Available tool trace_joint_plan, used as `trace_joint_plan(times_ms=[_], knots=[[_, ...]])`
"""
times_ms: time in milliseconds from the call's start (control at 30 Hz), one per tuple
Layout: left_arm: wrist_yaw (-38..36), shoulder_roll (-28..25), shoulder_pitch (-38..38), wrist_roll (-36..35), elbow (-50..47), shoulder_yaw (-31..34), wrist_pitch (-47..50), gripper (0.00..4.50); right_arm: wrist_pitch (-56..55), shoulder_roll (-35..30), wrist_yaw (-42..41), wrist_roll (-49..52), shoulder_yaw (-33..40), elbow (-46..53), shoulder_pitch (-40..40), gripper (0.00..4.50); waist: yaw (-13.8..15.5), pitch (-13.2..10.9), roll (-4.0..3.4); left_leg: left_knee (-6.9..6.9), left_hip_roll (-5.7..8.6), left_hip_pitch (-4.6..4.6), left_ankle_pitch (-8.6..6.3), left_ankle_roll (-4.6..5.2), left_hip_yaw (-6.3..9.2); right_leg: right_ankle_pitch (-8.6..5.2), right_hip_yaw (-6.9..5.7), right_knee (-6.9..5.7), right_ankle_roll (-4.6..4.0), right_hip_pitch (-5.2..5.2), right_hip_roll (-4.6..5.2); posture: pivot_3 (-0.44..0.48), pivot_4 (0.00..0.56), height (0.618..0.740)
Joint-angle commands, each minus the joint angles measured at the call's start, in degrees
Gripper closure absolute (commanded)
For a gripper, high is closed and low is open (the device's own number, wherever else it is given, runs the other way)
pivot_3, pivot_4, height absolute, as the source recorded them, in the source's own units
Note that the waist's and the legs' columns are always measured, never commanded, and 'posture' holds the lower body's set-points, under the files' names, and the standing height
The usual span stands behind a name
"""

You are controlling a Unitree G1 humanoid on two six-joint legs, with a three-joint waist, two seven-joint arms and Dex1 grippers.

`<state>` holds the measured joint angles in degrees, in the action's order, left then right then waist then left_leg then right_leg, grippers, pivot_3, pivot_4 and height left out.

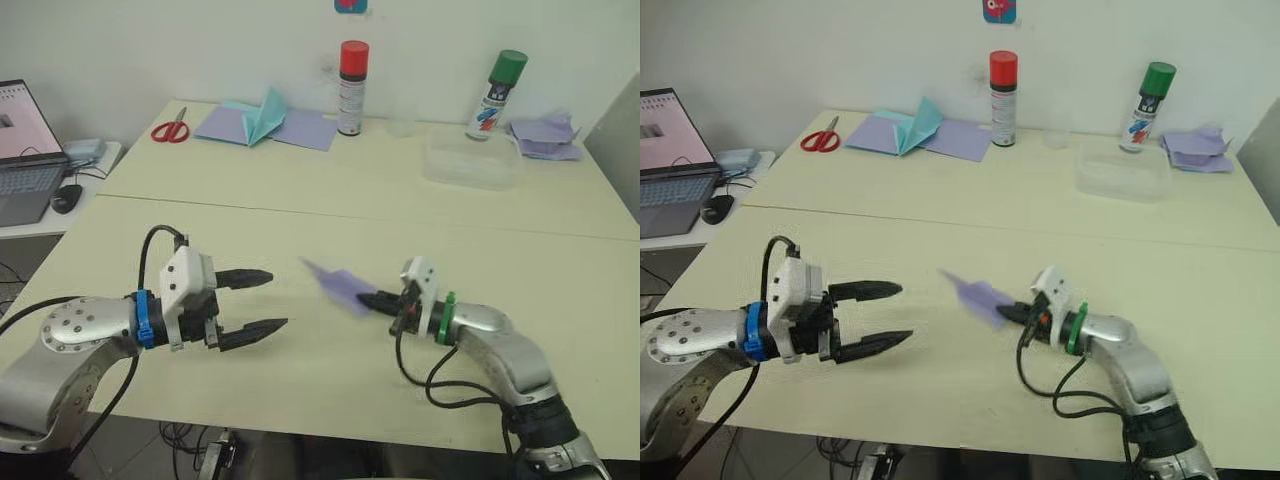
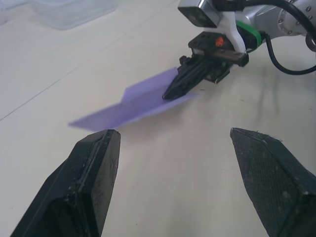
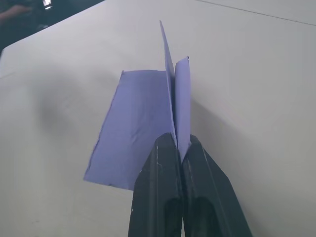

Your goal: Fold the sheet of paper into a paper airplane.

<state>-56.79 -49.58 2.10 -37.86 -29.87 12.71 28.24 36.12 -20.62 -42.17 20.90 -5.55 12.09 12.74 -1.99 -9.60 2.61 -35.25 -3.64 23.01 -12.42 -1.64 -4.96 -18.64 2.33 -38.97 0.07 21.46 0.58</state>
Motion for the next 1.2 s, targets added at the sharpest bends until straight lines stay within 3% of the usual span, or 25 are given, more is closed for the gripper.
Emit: trace_joint_plan(times_ms=[33,200,300,633,867,967,1100,1200], knots=[[1.26,1.18,0.22,0.59,-1.97,-1.27,-0.39,0.56,1.20,-0.73,1.18,0.43,0.02,1.78,-0.90,4.45,0.04,-0.01,-0.02,0.01,-0.02,0.00,-0.01,-0.02,0.02,0.00,-0.02,-0.02,0.00,0.02,-0.03,0.000,0.150,0.740],[1.81,2.41,-1.12,1.33,-1.27,-3.15,-0.67,0.56,-3.31,-1.86,1.19,-2.60,-1.62,-0.02,-1.23,4.45,0.07,-0.03,-0.05,0.01,-0.04,0.00,-0.01,-0.03,0.04,-0.04,0.01,-0.04,0.06,0.03,-0.11,0.000,0.150,0.740],[1.40,2.23,-1.16,1.70,-1.00,-3.62,-0.77,0.56,-3.59,-2.97,1.07,-2.40,-0.76,0.97,-0.47,3.57,0.09,-0.03,-0.05,-0.02,-0.01,0.01,-0.01,-0.03,-0.01,-0.04,0.08,-0.03,0.06,0.02,-0.10,0.000,0.150,0.740],[1.57,3.24,-1.78,2.53,-0.64,-4.46,-1.17,0.56,-9.75,-9.50,-0.29,-5.83,-0.53,6.69,0.04,0.03,0.15,-0.04,-0.05,-0.03,-0.01,0.01,-0.01,-0.03,0.02,-0.04,0.04,-0.03,0.06,0.01,-0.10,0.000,0.150,0.740],[1.45,3.26,-2.23,2.58,-0.85,-4.05,-1.07,0.56,-18.58,-11.73,-5.23,-7.16,-3.85,11.03,0.04,0.03,0.13,-0.03,-0.05,-0.03,-0.02,0.00,-0.01,-0.03,0.04,-0.04,0.02,-0.03,0.07,-0.01,-0.11,0.000,0.150,0.740],[1.55,3.32,-2.79,2.69,-0.94,-4.37,-1.03,0.56,-20.19,-10.51,-5.08,-8.92,-6.76,9.35,1.04,0.60,0.14,-0.04,-0.05,-0.05,-0.02,0.00,-0.01,-0.03,0.04,-0.04,0.02,-0.03,0.07,-0.02,-0.11,0.000,0.150,0.740],[1.60,3.08,-3.66,2.54,-1.51,-4.61,-0.52,0.56,-20.16,-7.68,-2.49,-13.05,-9.97,5.03,4.21,2.05,0.09,-0.04,-0.05,-0.21,-0.02,0.01,-0.01,-0.03,0.03,-0.04,0.04,-0.07,0.06,-0.04,-0.11,0.000,0.150,0.740],[1.24,2.07,-3.56,4.91,-1.57,-5.80,-1.39,0.56,-21.62,-6.32,-1.31,-16.47,-11.98,1.30,6.07,2.05,0.16,-0.04,-0.05,-0.33,-0.03,0.01,-0.01,-0.03,0.06,-0.03,0.02,-0.10,0.05,-0.08,-0.11,0.000,0.150,0.740]])
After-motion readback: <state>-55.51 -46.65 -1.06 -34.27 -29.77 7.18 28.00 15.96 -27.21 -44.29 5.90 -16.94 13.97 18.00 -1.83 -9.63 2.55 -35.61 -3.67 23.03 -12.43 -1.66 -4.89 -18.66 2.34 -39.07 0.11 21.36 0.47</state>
